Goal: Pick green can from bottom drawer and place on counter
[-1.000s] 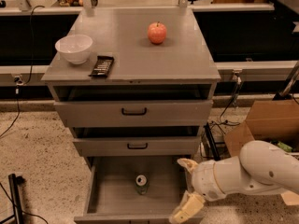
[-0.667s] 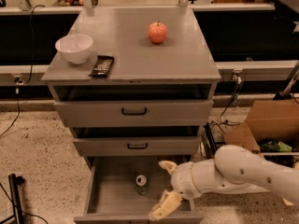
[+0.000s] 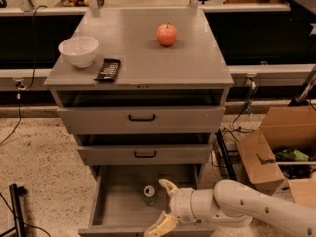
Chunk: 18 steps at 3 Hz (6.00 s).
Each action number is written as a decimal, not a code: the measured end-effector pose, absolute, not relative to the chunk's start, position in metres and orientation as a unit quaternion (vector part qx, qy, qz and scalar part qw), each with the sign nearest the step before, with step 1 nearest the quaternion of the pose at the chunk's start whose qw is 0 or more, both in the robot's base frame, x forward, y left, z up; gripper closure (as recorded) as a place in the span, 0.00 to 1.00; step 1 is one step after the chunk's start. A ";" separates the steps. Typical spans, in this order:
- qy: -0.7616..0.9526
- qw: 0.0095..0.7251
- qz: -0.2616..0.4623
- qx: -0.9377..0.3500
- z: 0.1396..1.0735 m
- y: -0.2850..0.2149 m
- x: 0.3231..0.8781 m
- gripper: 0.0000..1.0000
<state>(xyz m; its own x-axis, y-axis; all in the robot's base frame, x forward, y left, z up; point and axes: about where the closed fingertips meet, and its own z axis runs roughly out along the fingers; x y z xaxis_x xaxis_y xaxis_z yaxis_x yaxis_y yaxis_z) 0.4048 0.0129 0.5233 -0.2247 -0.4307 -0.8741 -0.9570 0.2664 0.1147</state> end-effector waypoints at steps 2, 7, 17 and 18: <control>0.682 0.431 0.246 -0.537 0.507 0.021 0.452 0.00; 0.695 0.486 0.228 -0.478 0.402 0.006 0.491 0.00; 0.698 0.476 0.335 -0.416 0.185 0.036 0.586 0.85; 0.651 0.532 0.332 -0.428 0.233 0.020 0.595 1.00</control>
Offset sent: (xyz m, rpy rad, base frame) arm 0.0791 -0.0006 -0.0535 -0.0975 -0.3793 -0.1603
